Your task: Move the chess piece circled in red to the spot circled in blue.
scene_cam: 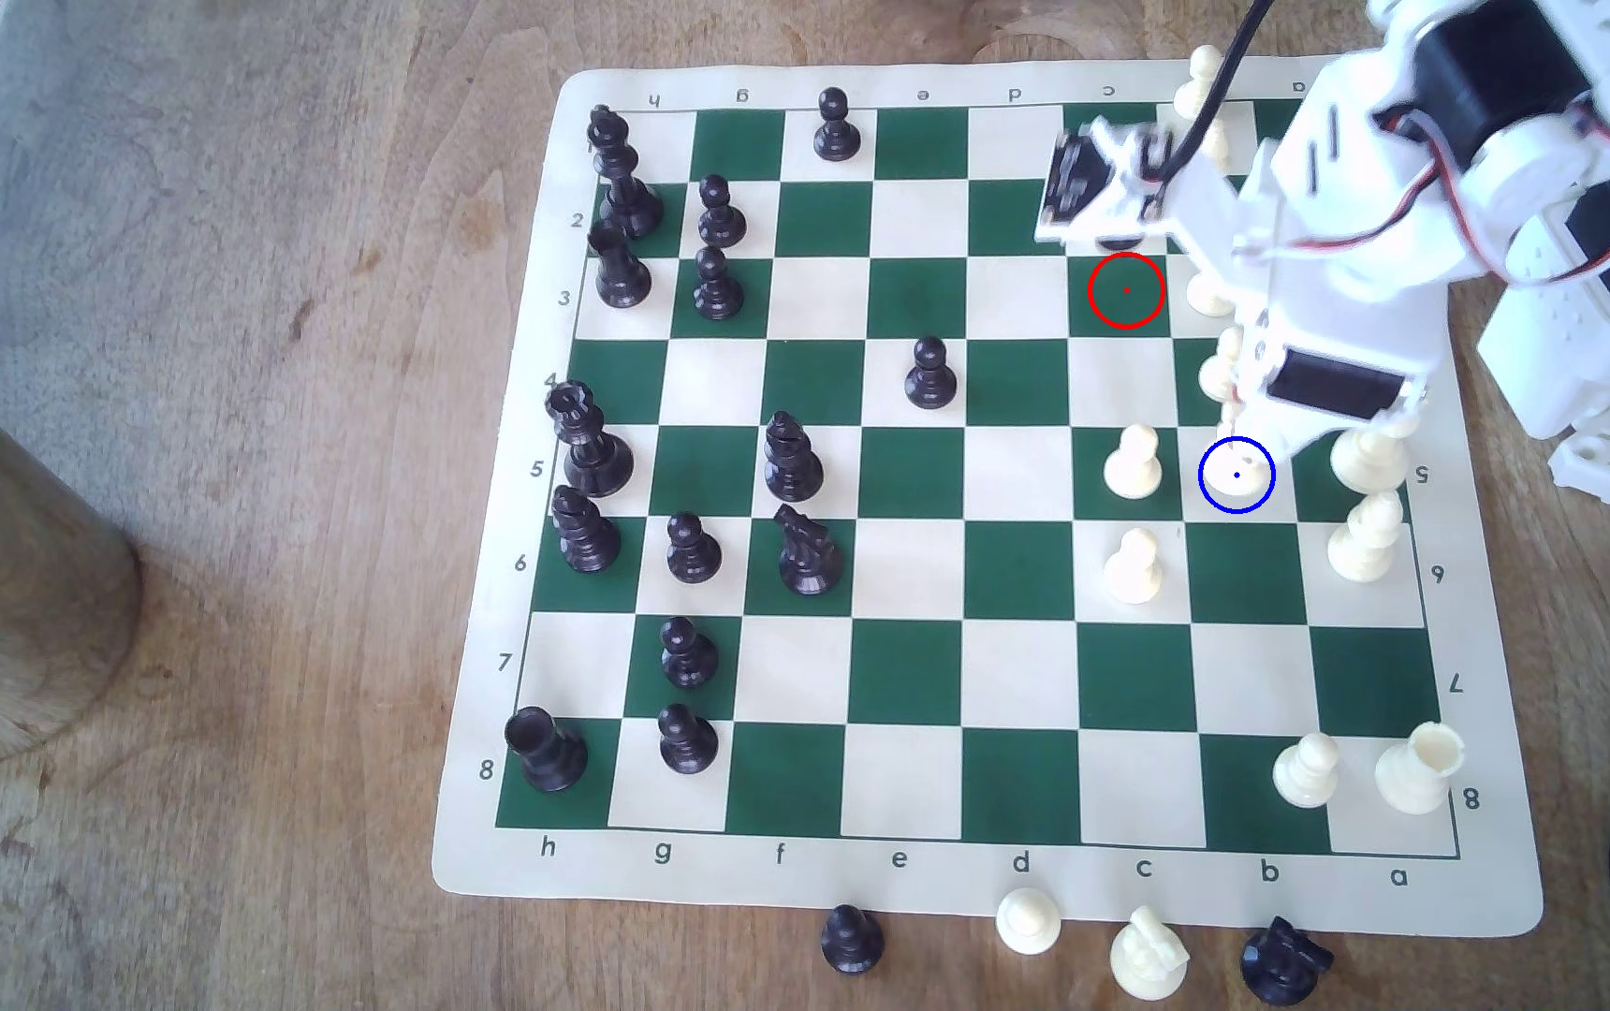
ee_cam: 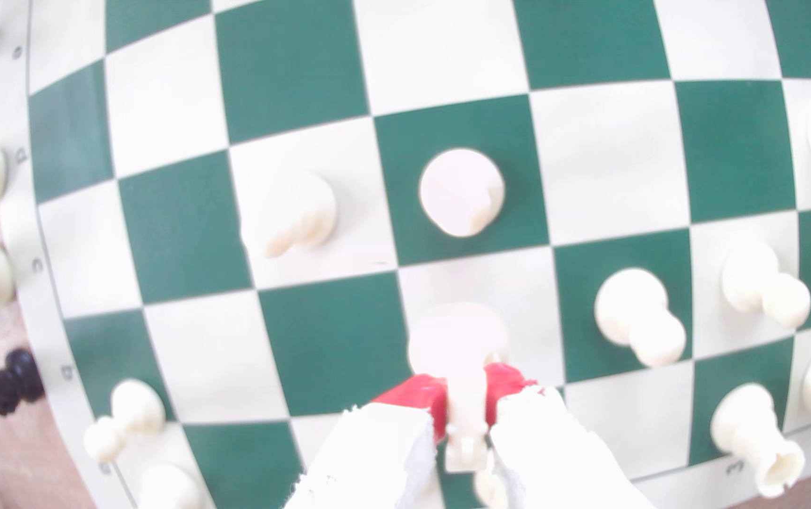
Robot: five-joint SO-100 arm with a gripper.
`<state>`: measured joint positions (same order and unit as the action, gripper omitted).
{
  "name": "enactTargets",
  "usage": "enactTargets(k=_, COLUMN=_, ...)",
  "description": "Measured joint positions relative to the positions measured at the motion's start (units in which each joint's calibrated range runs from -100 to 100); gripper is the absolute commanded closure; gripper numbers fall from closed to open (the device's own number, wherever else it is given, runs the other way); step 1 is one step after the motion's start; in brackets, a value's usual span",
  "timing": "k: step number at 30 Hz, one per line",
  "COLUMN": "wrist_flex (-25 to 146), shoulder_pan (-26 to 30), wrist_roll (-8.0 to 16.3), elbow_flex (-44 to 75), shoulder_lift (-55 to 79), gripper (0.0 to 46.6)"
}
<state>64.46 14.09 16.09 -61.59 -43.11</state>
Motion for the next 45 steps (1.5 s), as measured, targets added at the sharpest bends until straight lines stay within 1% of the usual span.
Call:
enactTargets(k=4, wrist_flex=-1.75, shoulder_pan=-1.25, wrist_roll=-0.20, elbow_flex=-1.45, shoulder_lift=1.42, gripper=46.4)
enactTargets(k=11, wrist_flex=-2.15, shoulder_pan=-1.70, wrist_roll=-0.98, elbow_flex=-1.54, shoulder_lift=2.85, gripper=46.4)
enactTargets(k=14, wrist_flex=-2.47, shoulder_pan=-2.73, wrist_roll=-0.83, elbow_flex=-1.54, shoulder_lift=3.52, gripper=46.4)
enactTargets(k=15, wrist_flex=-2.47, shoulder_pan=-2.58, wrist_roll=-0.93, elbow_flex=-1.54, shoulder_lift=3.77, gripper=45.4)
enactTargets(k=16, wrist_flex=-2.47, shoulder_pan=-2.51, wrist_roll=-0.93, elbow_flex=-1.90, shoulder_lift=3.94, gripper=41.6)
enactTargets(k=19, wrist_flex=-3.19, shoulder_pan=-2.51, wrist_roll=-0.68, elbow_flex=-2.35, shoulder_lift=4.94, gripper=35.1)
enactTargets(k=20, wrist_flex=-3.43, shoulder_pan=-2.73, wrist_roll=-0.93, elbow_flex=-2.35, shoulder_lift=5.45, gripper=32.9)
enactTargets(k=22, wrist_flex=-3.90, shoulder_pan=-3.98, wrist_roll=-1.03, elbow_flex=-2.44, shoulder_lift=6.45, gripper=30.1)
enactTargets(k=25, wrist_flex=-3.90, shoulder_pan=-3.76, wrist_roll=-1.03, elbow_flex=-2.44, shoulder_lift=6.45, gripper=25.8)
enactTargets(k=31, wrist_flex=-3.59, shoulder_pan=-3.91, wrist_roll=-1.07, elbow_flex=-2.44, shoulder_lift=6.45, gripper=22.8)
enactTargets(k=34, wrist_flex=-1.27, shoulder_pan=-3.91, wrist_roll=-1.07, elbow_flex=-2.44, shoulder_lift=4.36, gripper=20.9)
enactTargets(k=41, wrist_flex=7.97, shoulder_pan=-3.91, wrist_roll=-1.07, elbow_flex=0.00, shoulder_lift=-3.77, gripper=21.0)
enactTargets(k=45, wrist_flex=12.19, shoulder_pan=-4.28, wrist_roll=-1.61, elbow_flex=3.52, shoulder_lift=-7.21, gripper=19.9)
